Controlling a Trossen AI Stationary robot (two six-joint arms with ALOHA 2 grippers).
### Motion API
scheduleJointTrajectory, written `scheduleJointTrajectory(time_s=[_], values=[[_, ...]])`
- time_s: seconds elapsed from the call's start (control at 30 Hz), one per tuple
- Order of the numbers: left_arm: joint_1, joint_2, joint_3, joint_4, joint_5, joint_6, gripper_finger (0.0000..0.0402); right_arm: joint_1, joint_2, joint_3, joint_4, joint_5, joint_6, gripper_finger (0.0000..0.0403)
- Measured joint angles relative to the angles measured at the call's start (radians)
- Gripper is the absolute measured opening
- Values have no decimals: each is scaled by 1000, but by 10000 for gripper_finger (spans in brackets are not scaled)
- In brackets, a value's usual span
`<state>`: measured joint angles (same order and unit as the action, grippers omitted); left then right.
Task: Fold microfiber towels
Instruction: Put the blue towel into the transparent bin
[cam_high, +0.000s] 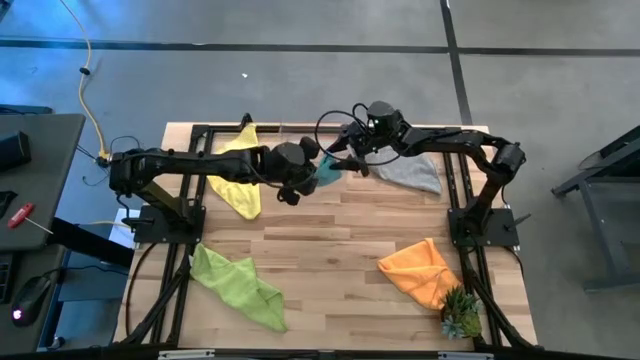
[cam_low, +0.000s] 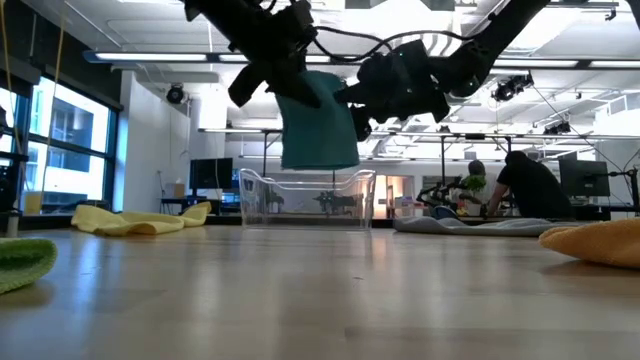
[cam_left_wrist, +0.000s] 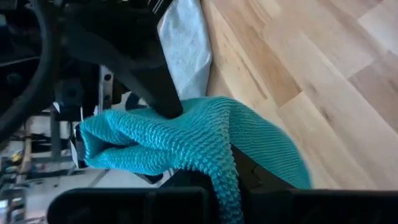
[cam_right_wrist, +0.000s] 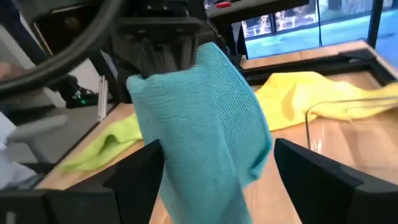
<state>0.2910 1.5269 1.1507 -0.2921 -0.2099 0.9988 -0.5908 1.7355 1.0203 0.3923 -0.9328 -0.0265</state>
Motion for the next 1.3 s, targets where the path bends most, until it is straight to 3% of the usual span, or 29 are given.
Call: scheduleJointTrajectory(time_s=[0.17, 0.33, 0.57, 0.67, 0.73, 1.1, 1.3], values=[[-3, 0, 0, 7, -43, -20, 0, 46, -1, 0, -27, -2, -115, 287], [3, 0, 0, -2, -43, -34, 0, 67, -1, 0, -23, -6, -154, 241], [44, -1, 0, -7, -29, -160, 1, 66, -1, 0, -10, 47, -131, 110], [87, -1, 0, -11, 11, -242, 9, 65, -1, 0, 13, 96, -125, 38], [124, -2, 0, -13, 54, -293, 21, 56, -1, 0, 43, 142, -81, 11], [445, -12, 0, -35, 430, -496, 141, -33, 44, 137, 1, 250, 155, 4], [581, -12, -8, -16, 499, -517, 173, -51, 174, 262, 0, 248, 322, 2]])
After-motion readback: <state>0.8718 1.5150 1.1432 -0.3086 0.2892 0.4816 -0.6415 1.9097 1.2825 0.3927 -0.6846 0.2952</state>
